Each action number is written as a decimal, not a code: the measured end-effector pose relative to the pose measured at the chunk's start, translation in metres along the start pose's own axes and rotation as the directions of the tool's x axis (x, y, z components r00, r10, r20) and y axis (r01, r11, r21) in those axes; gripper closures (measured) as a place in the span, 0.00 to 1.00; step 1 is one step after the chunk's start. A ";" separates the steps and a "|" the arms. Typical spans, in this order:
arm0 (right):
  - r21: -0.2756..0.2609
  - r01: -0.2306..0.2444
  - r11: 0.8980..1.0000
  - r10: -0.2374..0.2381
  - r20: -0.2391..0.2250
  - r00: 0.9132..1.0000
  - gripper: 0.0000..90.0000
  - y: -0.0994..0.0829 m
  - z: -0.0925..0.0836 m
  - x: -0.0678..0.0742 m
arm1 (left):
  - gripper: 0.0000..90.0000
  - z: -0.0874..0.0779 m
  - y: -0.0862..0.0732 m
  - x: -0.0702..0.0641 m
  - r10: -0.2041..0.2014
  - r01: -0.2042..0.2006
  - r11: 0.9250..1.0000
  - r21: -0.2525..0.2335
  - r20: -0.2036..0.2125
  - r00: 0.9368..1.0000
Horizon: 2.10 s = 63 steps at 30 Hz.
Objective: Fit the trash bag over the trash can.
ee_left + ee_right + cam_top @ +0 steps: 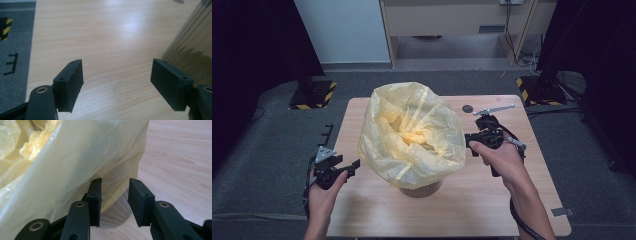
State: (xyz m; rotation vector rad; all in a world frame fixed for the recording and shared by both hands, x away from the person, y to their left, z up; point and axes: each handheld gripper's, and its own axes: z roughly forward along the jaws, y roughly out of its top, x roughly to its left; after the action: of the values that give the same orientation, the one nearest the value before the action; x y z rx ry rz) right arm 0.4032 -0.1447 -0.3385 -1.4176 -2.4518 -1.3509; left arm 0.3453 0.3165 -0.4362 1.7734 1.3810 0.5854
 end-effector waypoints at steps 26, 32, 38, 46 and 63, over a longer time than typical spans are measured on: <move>0.027 0.032 0.999 -0.033 0.031 0.999 0.95 0.000 0.011 0.006 | 0.46 -0.057 0.093 -0.022 -0.087 0.106 0.986 -0.126 0.151 0.985; 0.039 0.042 0.998 -0.043 0.038 0.998 1.00 0.001 0.012 0.009 | 0.43 -0.058 0.098 -0.030 -0.095 0.122 0.983 -0.137 0.190 0.977; 0.039 0.042 0.998 -0.043 0.042 0.998 0.99 0.001 0.012 0.009 | 0.39 -0.053 0.098 -0.037 -0.087 0.113 0.986 -0.125 0.195 0.977; 0.042 0.045 0.998 -0.046 0.042 0.998 0.97 0.001 0.013 0.010 | 0.40 -0.035 0.088 -0.045 -0.078 0.097 0.992 -0.086 0.199 0.977; 0.047 0.036 0.998 -0.038 0.034 0.999 0.98 0.001 0.015 0.011 | 1.00 -0.019 0.083 -0.055 -0.018 0.024 0.999 -0.025 0.213 0.977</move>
State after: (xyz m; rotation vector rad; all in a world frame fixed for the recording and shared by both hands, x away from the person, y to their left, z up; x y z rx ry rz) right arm 0.4035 -0.1270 -0.3431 -1.4053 -2.5259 -1.2782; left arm 0.3631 0.2625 -0.3520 1.7425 1.2370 0.3888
